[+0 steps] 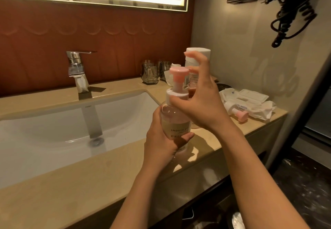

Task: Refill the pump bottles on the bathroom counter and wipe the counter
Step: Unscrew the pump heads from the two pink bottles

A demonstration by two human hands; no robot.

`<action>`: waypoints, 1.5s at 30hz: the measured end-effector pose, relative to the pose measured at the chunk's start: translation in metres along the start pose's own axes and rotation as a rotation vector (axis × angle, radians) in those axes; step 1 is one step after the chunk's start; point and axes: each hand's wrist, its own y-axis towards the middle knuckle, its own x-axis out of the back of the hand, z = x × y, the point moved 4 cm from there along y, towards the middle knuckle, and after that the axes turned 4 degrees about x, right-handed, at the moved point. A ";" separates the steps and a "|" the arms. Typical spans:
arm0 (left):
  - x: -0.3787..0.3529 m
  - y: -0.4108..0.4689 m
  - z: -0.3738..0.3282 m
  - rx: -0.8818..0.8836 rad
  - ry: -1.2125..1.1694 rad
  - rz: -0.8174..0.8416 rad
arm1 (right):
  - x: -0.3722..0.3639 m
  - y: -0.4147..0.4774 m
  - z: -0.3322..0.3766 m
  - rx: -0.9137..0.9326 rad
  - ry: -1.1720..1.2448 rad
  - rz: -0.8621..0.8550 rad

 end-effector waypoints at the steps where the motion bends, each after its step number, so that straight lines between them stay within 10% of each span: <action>1: 0.000 0.000 0.000 0.004 -0.005 0.001 | -0.002 0.000 0.000 -0.001 0.015 0.036; 12: -0.001 0.000 0.001 0.009 -0.040 -0.007 | 0.000 0.004 0.011 -0.013 -0.133 -0.010; 45: 0.005 -0.005 -0.005 -0.068 -0.046 -0.025 | 0.090 -0.054 -0.057 -0.311 0.758 -0.568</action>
